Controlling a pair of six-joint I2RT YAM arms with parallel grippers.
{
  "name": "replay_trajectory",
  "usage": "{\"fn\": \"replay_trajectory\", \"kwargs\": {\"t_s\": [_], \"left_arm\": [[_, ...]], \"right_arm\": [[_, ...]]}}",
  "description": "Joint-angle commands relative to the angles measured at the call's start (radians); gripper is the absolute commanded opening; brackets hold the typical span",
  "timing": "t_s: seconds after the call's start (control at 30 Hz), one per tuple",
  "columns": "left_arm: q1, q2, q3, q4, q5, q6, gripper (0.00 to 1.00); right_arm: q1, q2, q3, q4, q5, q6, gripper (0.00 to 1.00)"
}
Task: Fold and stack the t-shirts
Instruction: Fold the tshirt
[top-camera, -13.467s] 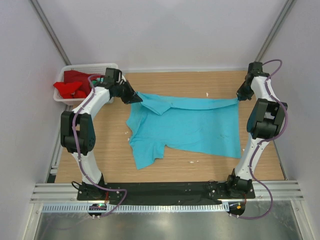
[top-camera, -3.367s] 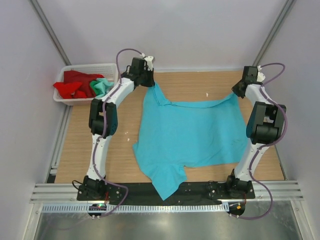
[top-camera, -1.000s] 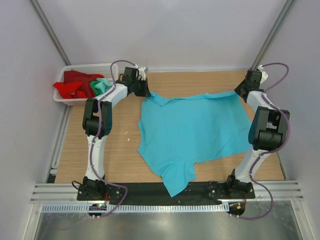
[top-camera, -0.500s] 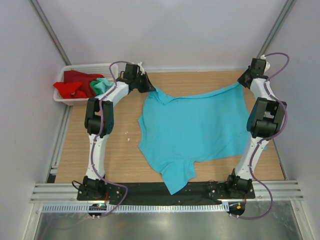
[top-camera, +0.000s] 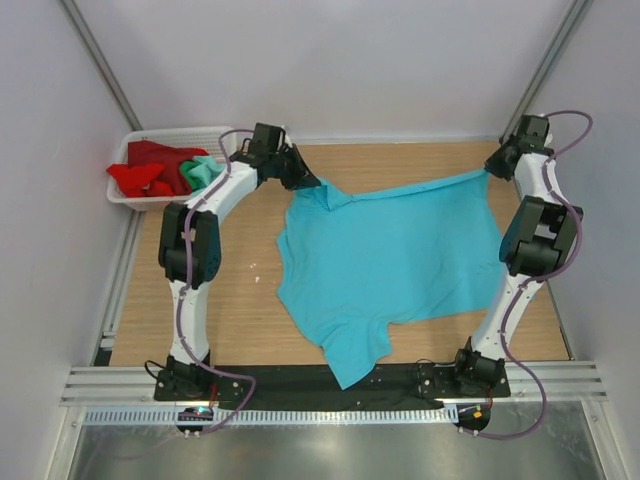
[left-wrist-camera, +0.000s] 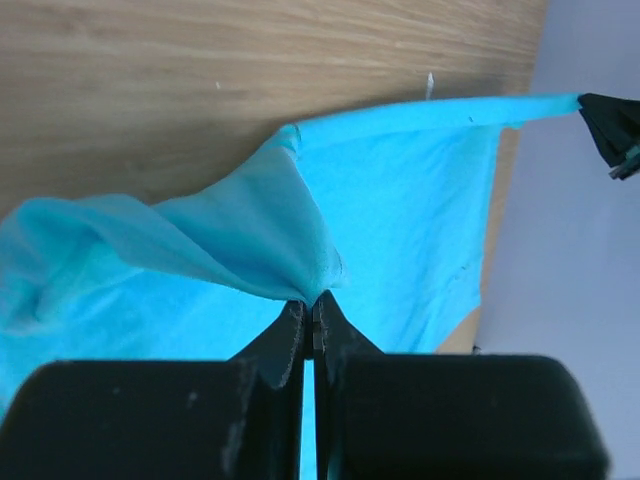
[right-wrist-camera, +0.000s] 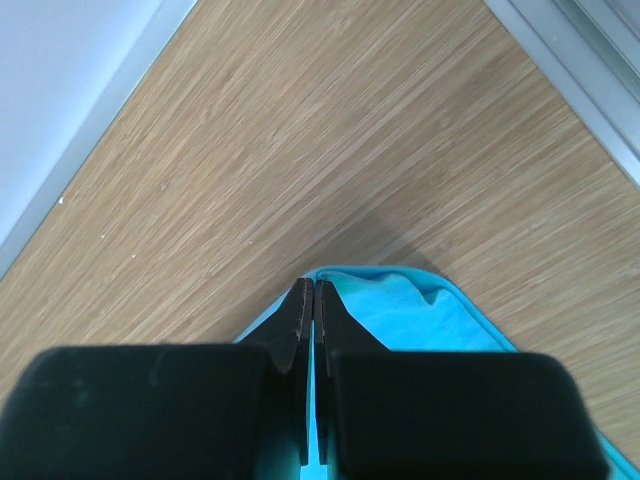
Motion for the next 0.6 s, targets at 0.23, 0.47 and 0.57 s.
{"fn": "replay_trajectory", "kwargs": {"t_s": [0.23,0.47,0.57], "left_arm": [[-0.015,-0.255,-0.227,-0.111,0.04,-0.124,0.0],[-0.036,-0.333,-0.324,-0.133,0.089,-0.139,0.0],[-0.047,-0.375,-0.373,-0.131,0.091,-0.147,0.0]], "right_arm": [[-0.058,0.001,0.118,-0.154,-0.128,0.021,0.01],[-0.082,0.018,0.128,-0.207,-0.16,0.006,0.01],[-0.09,0.021,0.122,-0.219,-0.162,-0.003,0.01]]}}
